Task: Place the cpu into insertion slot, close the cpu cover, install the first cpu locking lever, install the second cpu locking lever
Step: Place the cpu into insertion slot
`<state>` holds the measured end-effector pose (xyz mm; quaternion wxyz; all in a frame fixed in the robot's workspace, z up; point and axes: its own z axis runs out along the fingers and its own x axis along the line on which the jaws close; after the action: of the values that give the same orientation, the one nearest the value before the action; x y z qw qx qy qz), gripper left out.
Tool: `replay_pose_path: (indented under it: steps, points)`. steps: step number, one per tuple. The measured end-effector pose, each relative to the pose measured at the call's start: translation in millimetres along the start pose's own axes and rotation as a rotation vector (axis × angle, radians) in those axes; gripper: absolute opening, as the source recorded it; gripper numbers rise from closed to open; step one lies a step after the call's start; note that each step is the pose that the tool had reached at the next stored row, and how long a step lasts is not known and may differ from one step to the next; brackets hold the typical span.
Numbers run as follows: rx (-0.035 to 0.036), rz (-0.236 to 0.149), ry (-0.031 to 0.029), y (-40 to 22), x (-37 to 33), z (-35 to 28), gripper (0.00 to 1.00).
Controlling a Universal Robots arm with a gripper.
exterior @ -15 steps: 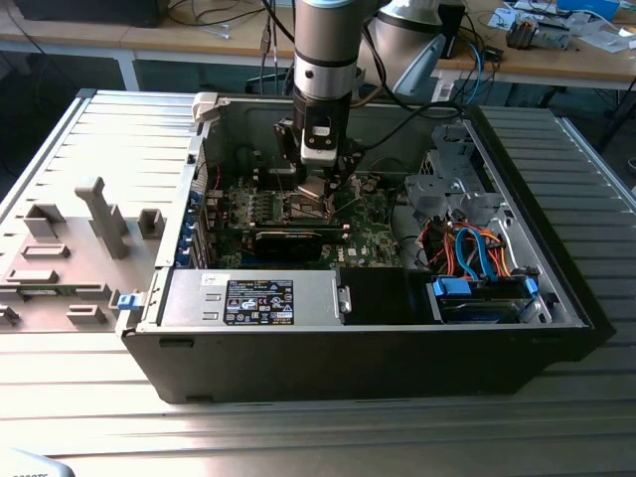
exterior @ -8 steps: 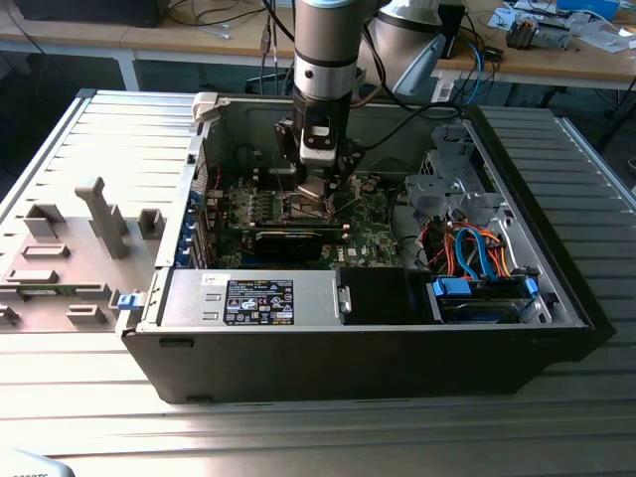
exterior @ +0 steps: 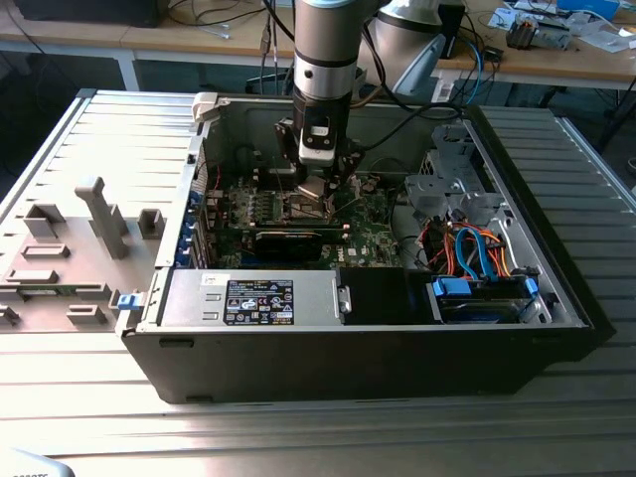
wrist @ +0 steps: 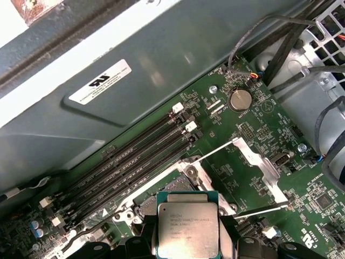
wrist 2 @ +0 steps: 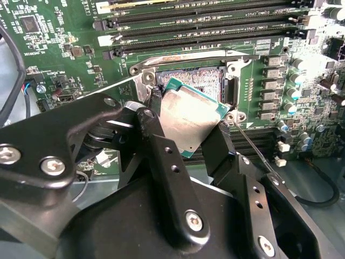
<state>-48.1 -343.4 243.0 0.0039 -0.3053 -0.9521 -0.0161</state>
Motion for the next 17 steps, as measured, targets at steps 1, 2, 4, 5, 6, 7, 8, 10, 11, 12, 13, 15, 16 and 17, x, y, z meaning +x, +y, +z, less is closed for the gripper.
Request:
replay_pose_path:
  steps: [1,2,4,5,6,7,8,10,11,12,13,15,16,17]
  points:
    - [0.0000,0.001,0.0000,0.0,0.0,0.0,0.54]
    - [0.0000,0.002,0.0000,0.0,0.0,0.0,0.54]
    - [-0.0001,0.007,-0.0002,0.0,0.0,0.0,0.54]
    - [-0.0001,0.008,-0.0002,0.0,0.0,0.0,0.54]
    - [-0.0001,0.009,-0.0002,0.0,0.0,0.0,0.54]
    - [-0.0001,0.010,-0.0003,0.0,0.0,0.0,0.54]
    - [-0.0002,0.012,-0.0003,0.0,0.0,0.0,0.54]
    - [-0.0002,0.015,-0.0004,0.0,0.0,0.0,0.54]
    - [-0.0003,0.016,-0.0005,0.0,0.0,0.0,0.54]
    - [-0.0003,0.017,-0.0005,0.0,0.0,0.0,0.54]
    - [-0.0003,0.019,-0.0005,0.0,0.0,0.0,0.54]
    - [-0.0004,0.024,-0.0007,0.0,0.0,0.0,0.54]
    - [-0.0004,0.025,-0.0007,0.0,0.0,0.0,0.54]
    - [-0.0005,0.027,-0.0007,0.0,0.0,0.0,0.54]
